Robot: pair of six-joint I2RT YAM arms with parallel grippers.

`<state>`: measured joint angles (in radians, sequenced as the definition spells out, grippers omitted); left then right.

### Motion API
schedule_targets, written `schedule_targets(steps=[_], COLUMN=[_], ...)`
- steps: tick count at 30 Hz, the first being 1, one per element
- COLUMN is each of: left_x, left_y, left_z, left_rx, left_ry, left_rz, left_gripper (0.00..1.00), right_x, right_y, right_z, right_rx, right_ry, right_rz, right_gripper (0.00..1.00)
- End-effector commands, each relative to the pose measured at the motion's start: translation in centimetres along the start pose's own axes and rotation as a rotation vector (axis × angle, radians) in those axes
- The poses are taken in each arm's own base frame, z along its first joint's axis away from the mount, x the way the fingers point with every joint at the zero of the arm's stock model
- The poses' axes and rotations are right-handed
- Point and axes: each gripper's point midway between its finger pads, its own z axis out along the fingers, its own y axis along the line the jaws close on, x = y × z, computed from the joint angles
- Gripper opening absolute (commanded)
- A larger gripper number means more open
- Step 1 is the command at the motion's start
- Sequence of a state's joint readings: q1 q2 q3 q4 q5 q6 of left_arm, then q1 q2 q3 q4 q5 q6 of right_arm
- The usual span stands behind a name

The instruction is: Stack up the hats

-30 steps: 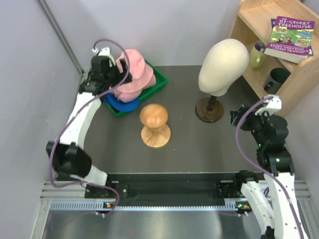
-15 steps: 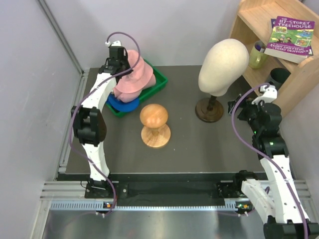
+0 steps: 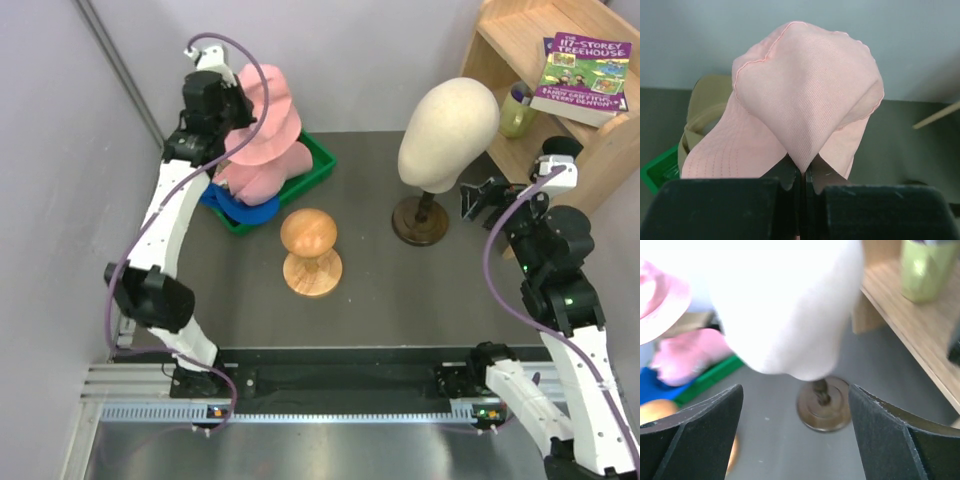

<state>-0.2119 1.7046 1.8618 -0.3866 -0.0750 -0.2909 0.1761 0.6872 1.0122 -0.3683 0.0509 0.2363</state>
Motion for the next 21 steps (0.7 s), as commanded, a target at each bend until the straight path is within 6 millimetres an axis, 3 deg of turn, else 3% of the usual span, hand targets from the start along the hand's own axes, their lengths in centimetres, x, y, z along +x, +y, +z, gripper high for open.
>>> schedule_targets(steps=[1, 4, 5, 6, 7, 8, 9, 10, 11, 12, 13, 14, 16, 21], left_x=[-5.1, -5.1, -5.0, -4.9, -5.0, -4.9, -4.7, -4.9, -4.5, -3.5, -3.3, -2.5, -1.8, -1.2], left_y=[-5.0, -7.9, -8.3, -8.6, -8.9, -9.5, -9.8, -10.1, -9.9, -11.0, -11.5, -12.3, -12.6, -13.7], left_z=[-6.4, -11.2, -12.2, -13.0, -14.5, -15.5, -16.1, -17.4, -17.6, -18.2, -19.3, -19.8, -20.7, -22.4], left_rx=[0.273, 0.457, 0.486, 0.509, 0.531, 0.566, 0.586, 0.602, 0.582, 0.603, 0.613, 0.605, 0.612, 0.633], left_ry=[-0.130, -0.111, -0.103, -0.095, -0.090, -0.079, -0.068, -0.075, -0.066, -0.043, -0.048, -0.035, -0.025, -0.020], left_rz=[0.036, 0.050, 0.049, 0.047, 0.044, 0.033, 0.028, 0.022, 0.009, 0.015, 0.025, 0.030, 0.013, 0.001], left_gripper=[0.00, 0.00, 0.00, 0.00, 0.00, 0.00, 0.00, 0.00, 0.00, 0.00, 0.00, 0.00, 0.00, 0.00], right_x=[-4.5, -5.9, -6.2, -7.6, -7.3, -7.4, -9.0, -8.5, -8.6, -10.3, -9.9, -10.9, -10.4, -10.2], right_y=[3.8, 7.3, 9.2, 10.5, 11.7, 13.8, 15.1, 16.5, 18.5, 19.5, 20.9, 22.3, 24.3, 26.4], right_z=[-1.5, -1.3, -1.6, -2.0, -1.3, -1.7, -2.3, -1.4, -2.0, -2.6, -1.9, -2.8, -2.4, -2.4], right_rx=[-0.126, -0.244, -0.311, -0.351, -0.379, -0.446, -0.488, -0.510, -0.564, -0.592, -0.606, -0.642, -0.671, -0.700], right_ry=[-0.086, -0.074, -0.068, -0.087, -0.060, -0.043, -0.064, -0.033, -0.022, -0.049, -0.032, -0.045, -0.019, -0.002], right_rz=[0.010, 0.031, 0.031, 0.039, 0.030, 0.034, 0.044, 0.038, 0.043, 0.056, 0.053, 0.065, 0.065, 0.076], right_gripper=[0.83, 0.81, 0.81, 0.81, 0.81, 0.81, 0.81, 0.81, 0.81, 0.81, 0.81, 0.82, 0.82, 0.83])
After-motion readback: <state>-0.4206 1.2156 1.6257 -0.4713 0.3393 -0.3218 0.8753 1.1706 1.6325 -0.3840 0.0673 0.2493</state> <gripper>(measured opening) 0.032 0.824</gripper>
